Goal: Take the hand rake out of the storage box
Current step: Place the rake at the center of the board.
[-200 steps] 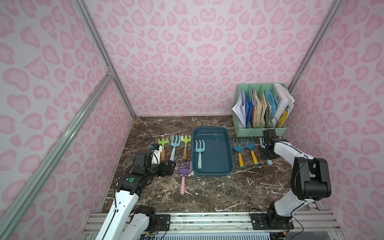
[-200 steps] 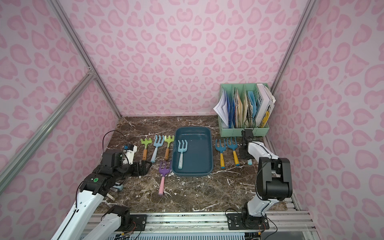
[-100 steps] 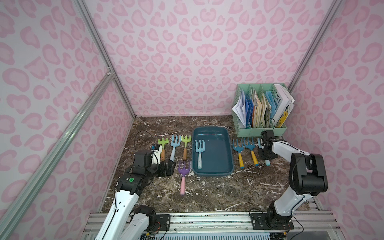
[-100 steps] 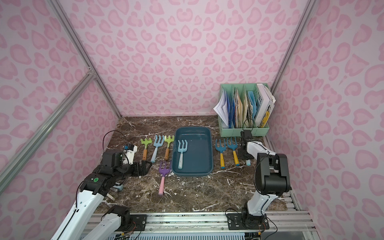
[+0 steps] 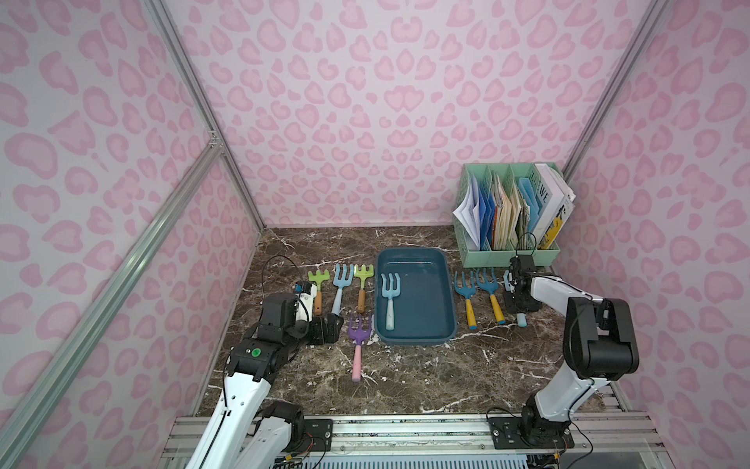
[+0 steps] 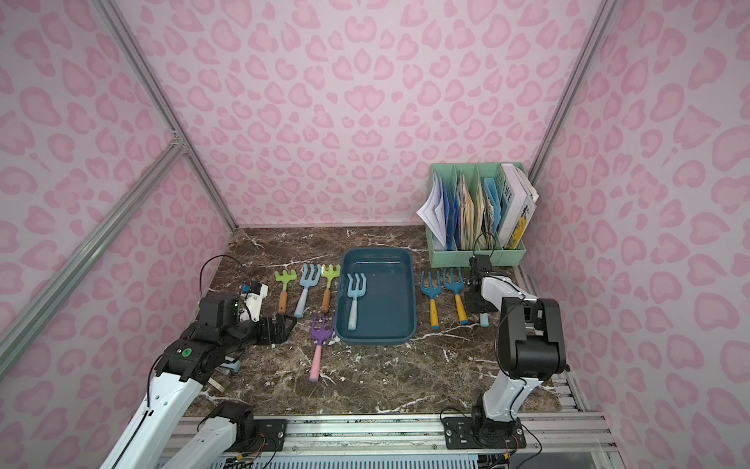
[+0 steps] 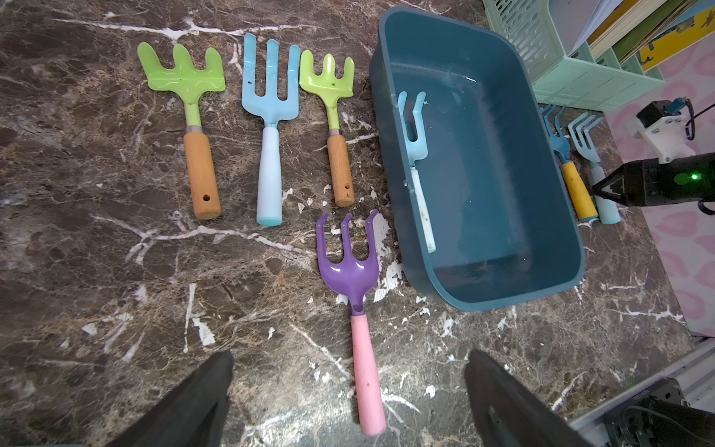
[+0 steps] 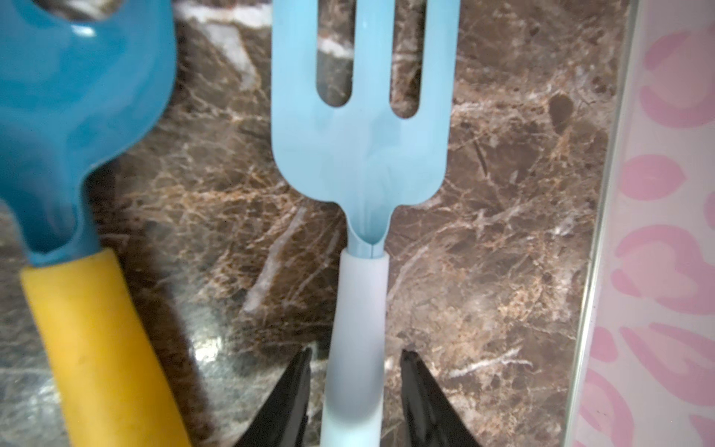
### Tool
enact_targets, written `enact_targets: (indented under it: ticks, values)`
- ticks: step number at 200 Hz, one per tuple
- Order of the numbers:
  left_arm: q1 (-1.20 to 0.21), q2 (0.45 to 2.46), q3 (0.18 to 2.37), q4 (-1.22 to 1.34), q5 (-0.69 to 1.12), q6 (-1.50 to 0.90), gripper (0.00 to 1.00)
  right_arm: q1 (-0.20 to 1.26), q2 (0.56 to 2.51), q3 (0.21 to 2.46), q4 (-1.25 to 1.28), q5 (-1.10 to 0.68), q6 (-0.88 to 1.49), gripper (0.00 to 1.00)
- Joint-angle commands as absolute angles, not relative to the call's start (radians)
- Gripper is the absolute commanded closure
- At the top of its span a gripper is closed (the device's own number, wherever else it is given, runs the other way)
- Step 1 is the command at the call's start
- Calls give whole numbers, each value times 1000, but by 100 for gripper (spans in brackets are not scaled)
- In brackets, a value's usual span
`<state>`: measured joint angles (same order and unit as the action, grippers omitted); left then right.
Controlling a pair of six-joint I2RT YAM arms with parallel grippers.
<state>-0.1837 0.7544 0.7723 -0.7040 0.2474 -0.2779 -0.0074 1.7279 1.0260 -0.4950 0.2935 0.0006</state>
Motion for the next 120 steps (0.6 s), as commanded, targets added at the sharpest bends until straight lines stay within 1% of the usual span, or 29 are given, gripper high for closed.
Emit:
enact_targets:
  ticks: [1,13,23,24,28,34,54,85,102,113,120]
  values:
    - [-183,755,775,-690,250,-261,3,-6,1713,1022,-514,339,25,50]
    - [-184,753,775,-690,250,-261,3,-5,1704,1021,-519,373,36,44]
    - [-184,753,775,-690,250,-261,3,-6,1692,1019,-521,388,43,36]
    - [-183,753,775,-690,250,-261,3,-6,1691,1020,-520,389,44,35]
    - [-184,753,774,-690,250,-261,3,-5,1686,1019,-520,391,47,25]
    - [-183,753,775,-690,249,-261,3,-5,1679,1021,-524,391,51,16]
    - [-183,751,775,-690,249,-261,3,-6,1651,1031,-537,390,70,1]
    - [-183,750,775,-690,247,-261,3,13,1578,1041,-550,383,107,1]
    - [-184,749,775,-692,244,-261,3,59,1536,1057,-560,353,134,1]
    - [-184,746,774,-693,242,-261,3,95,1517,1067,-573,321,178,1]
    - [-184,744,775,-694,238,-260,3,109,1511,1078,-588,262,198,1]
